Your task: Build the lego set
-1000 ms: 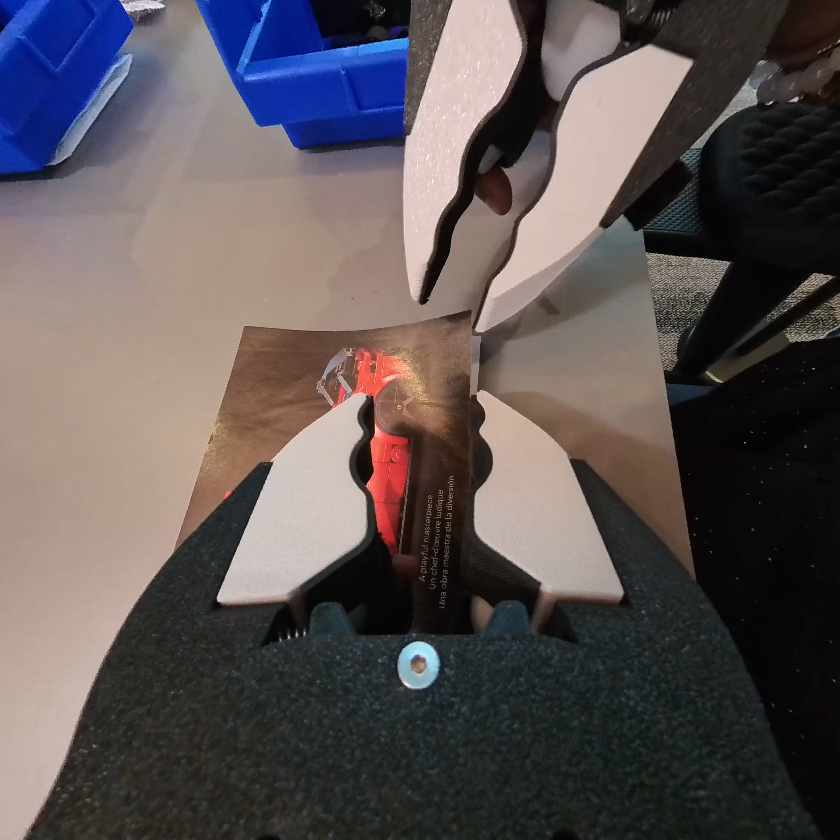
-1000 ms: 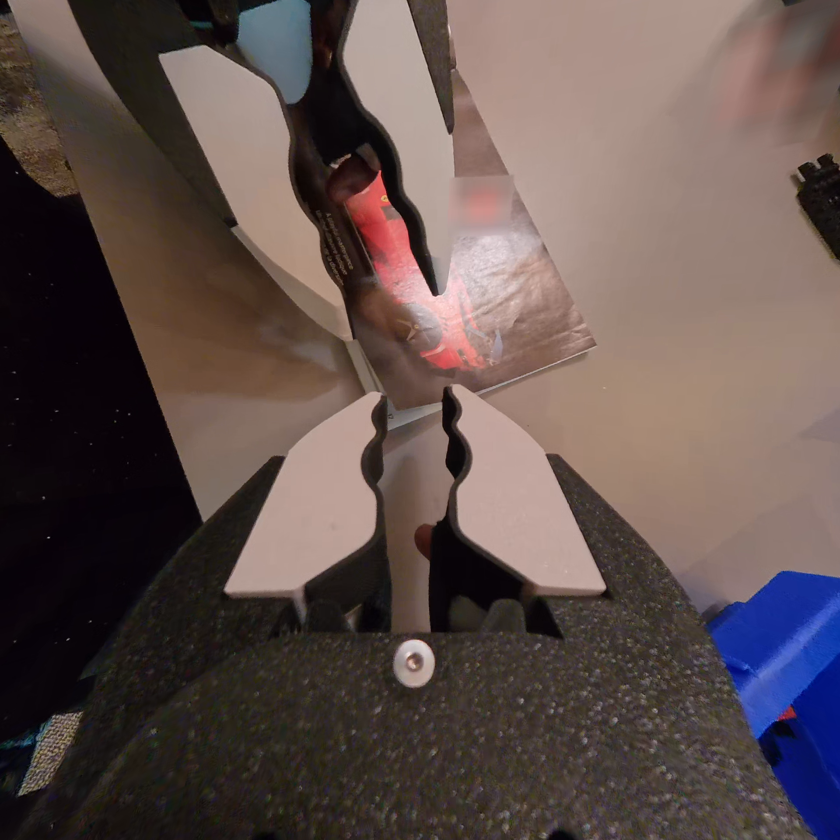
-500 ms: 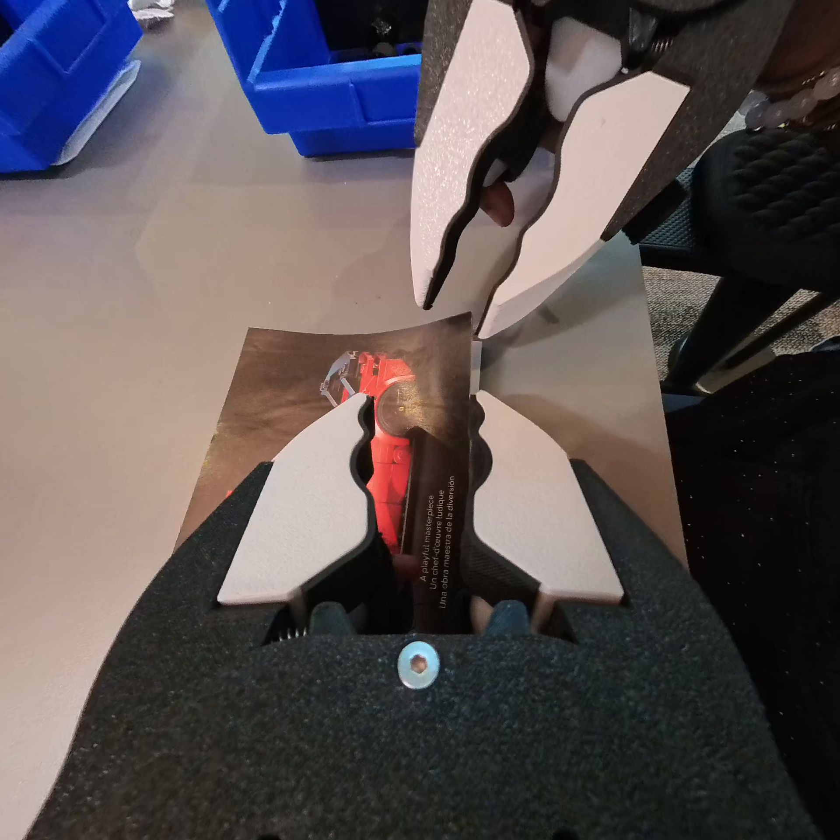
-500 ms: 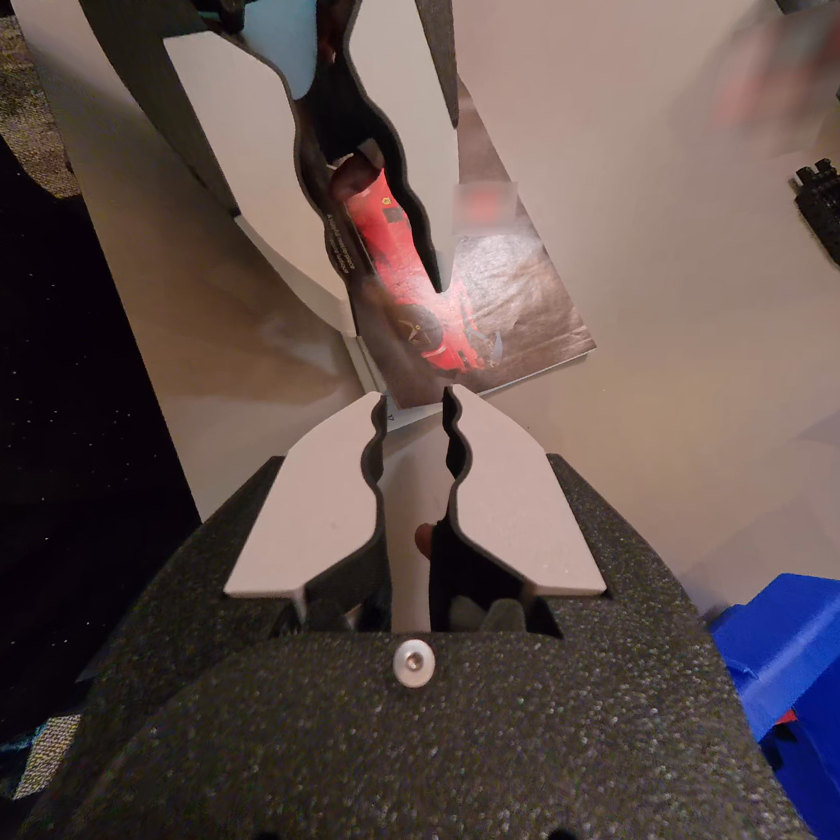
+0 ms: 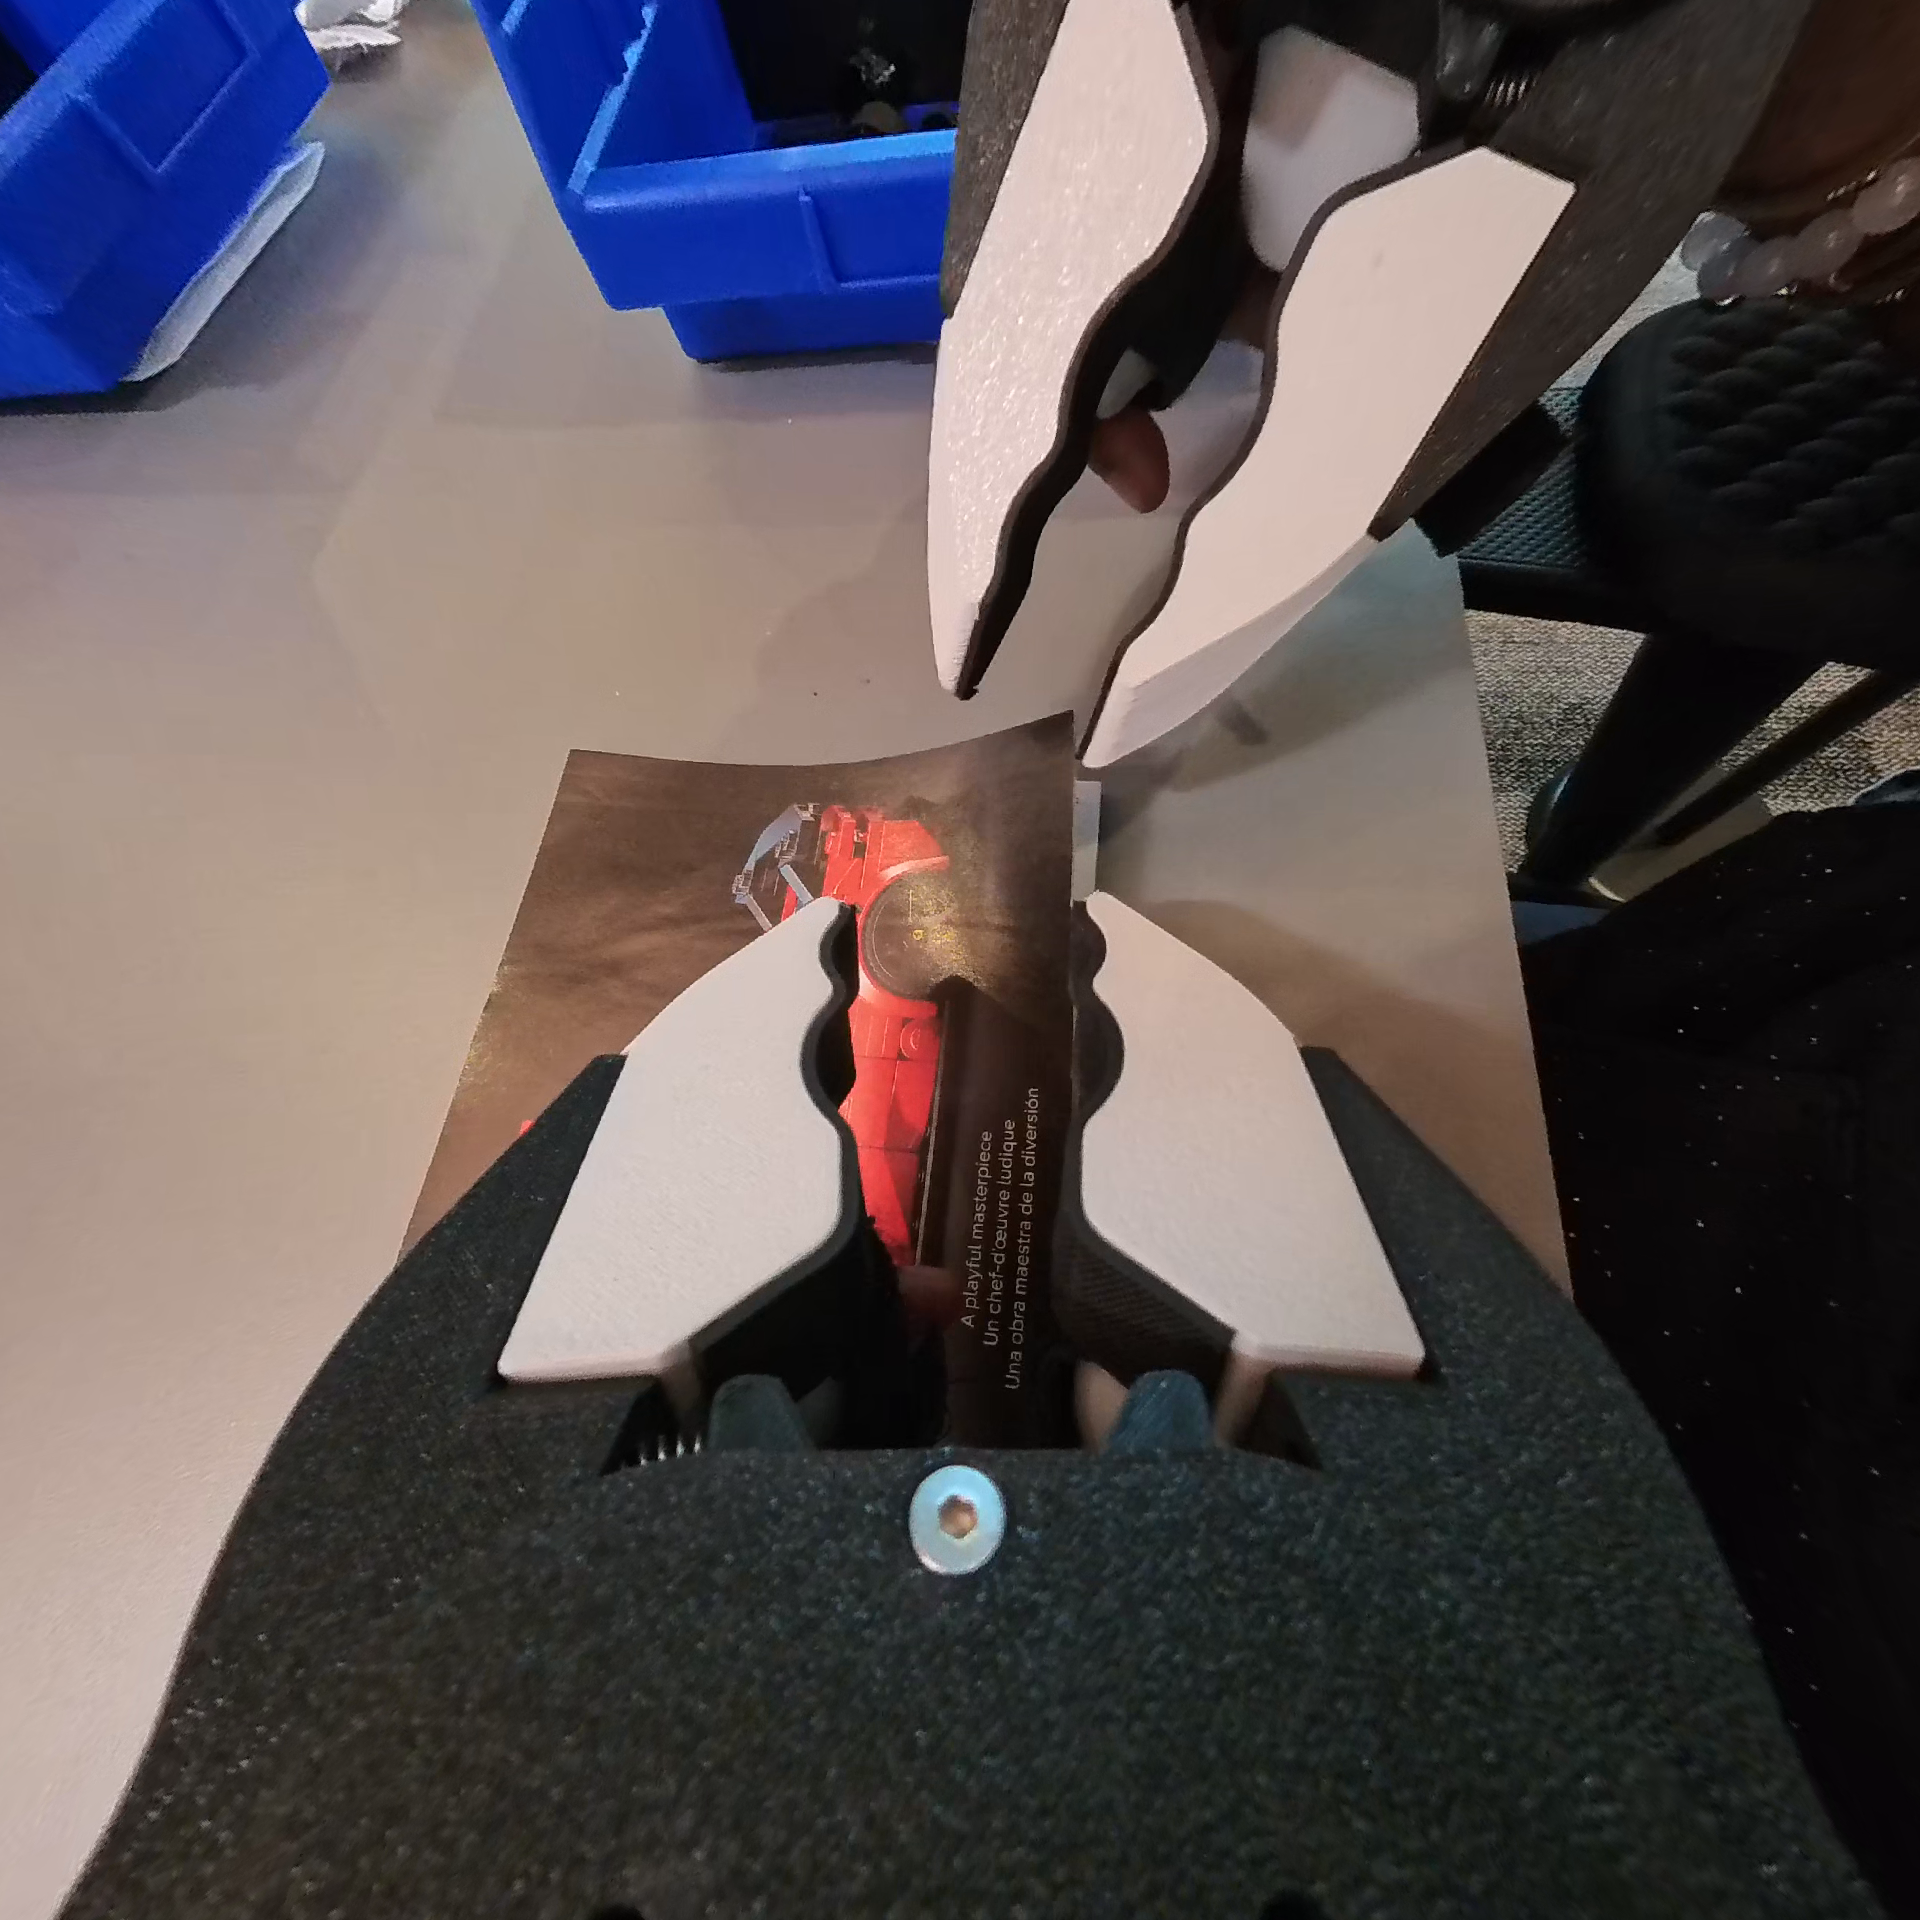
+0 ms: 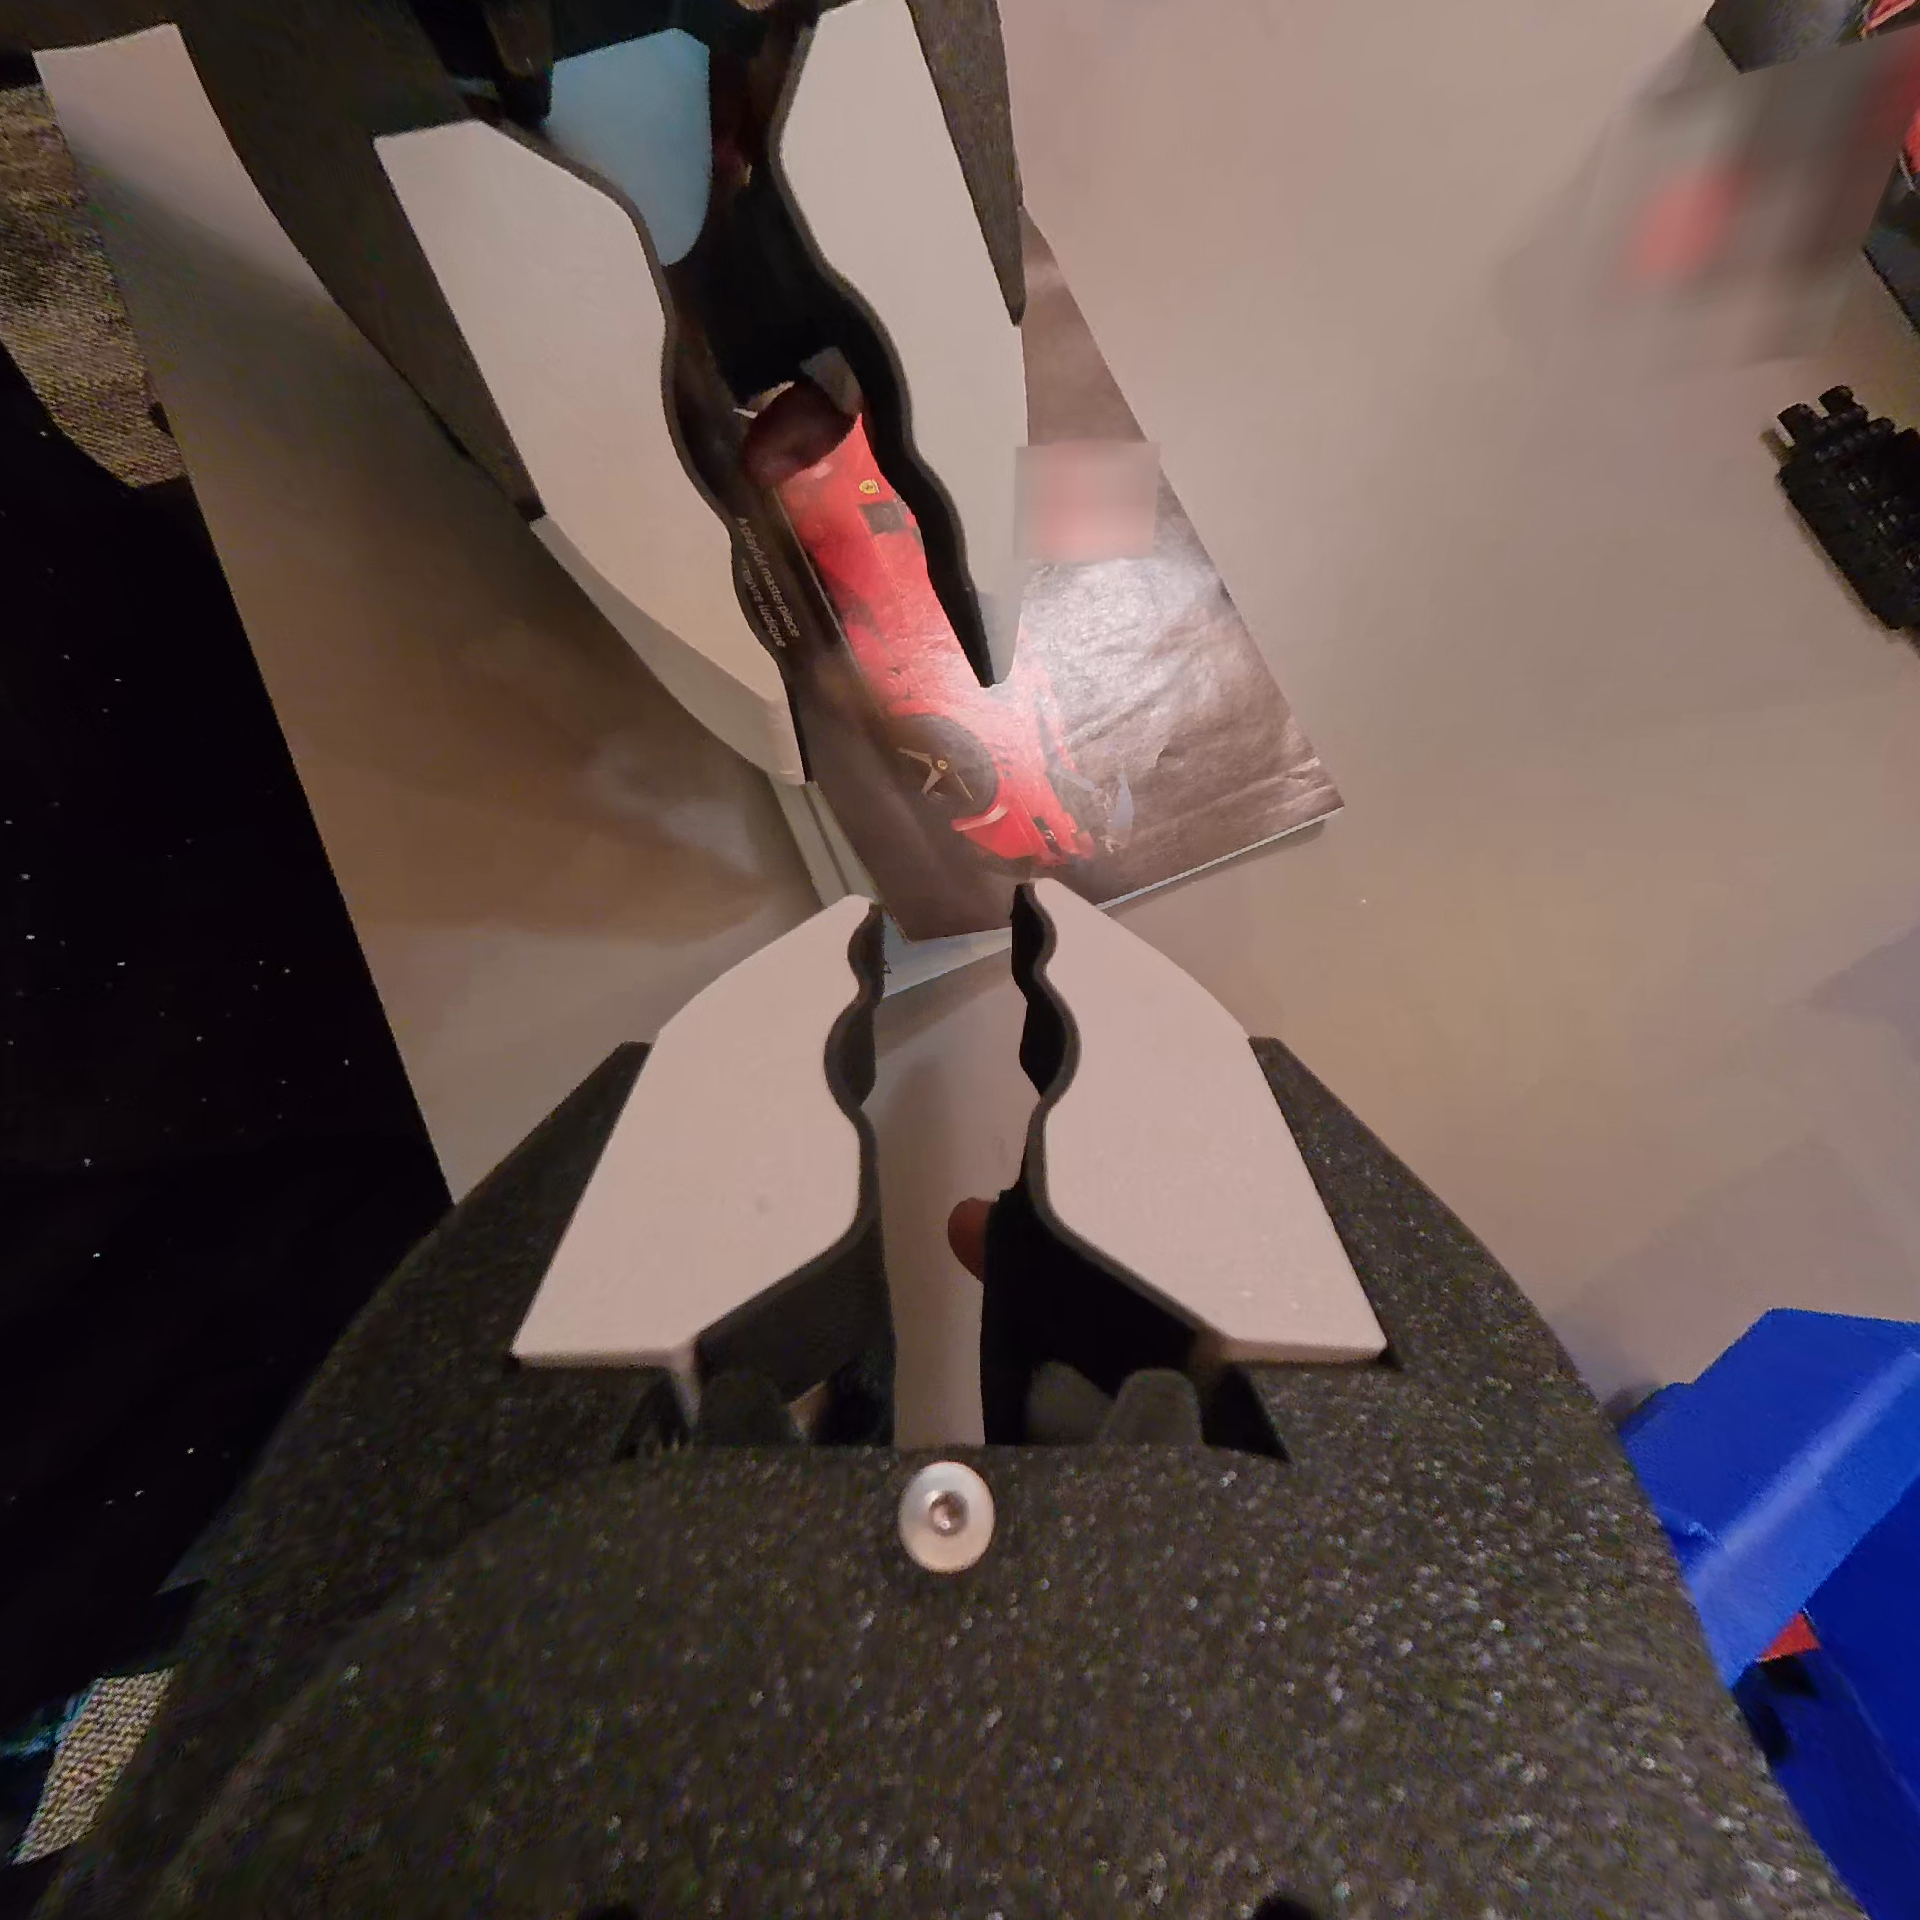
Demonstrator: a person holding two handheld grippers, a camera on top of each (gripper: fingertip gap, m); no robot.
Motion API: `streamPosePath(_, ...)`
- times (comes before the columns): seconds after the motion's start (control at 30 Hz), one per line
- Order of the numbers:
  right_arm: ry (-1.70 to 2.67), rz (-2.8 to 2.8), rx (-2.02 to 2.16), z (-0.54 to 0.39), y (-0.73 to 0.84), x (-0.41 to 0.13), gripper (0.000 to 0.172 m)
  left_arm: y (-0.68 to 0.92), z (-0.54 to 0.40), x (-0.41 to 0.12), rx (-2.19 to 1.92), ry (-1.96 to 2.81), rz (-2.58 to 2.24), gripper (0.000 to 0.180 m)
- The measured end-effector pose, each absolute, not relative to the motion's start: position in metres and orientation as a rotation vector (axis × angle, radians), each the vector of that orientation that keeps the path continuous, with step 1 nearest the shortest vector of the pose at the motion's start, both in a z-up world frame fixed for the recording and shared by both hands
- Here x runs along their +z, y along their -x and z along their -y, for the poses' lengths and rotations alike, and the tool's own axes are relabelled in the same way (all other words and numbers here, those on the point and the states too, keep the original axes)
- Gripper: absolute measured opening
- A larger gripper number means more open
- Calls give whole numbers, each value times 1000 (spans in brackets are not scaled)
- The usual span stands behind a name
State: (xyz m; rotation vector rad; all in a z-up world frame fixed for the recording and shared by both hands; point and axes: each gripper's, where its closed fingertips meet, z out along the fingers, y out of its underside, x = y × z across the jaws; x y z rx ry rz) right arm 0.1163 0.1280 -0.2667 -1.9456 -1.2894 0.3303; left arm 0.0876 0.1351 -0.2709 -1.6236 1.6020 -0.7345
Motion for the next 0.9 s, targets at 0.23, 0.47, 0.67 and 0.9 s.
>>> streamPosePath(0.23, 1964, 1303, 300, -129, -117, -272, 24, -87, -136, -270, -743, 1626, -1590, 36)
streamPosePath(0.47, 1966, 1308, 301, -128, -117, -272, 26, -87, -136, -270, -748, 1628, -1586, 35)
streamPosePath(0.67, 1929, 1230, 341, -133, -117, -259, 26, -87, -137, -268, -752, 1628, -1574, 35)
streamPosePath(0.9, 1905, 1247, 266, -139, -116, -263, 24, -86, -140, -264, -779, 1631, -1539, 32)
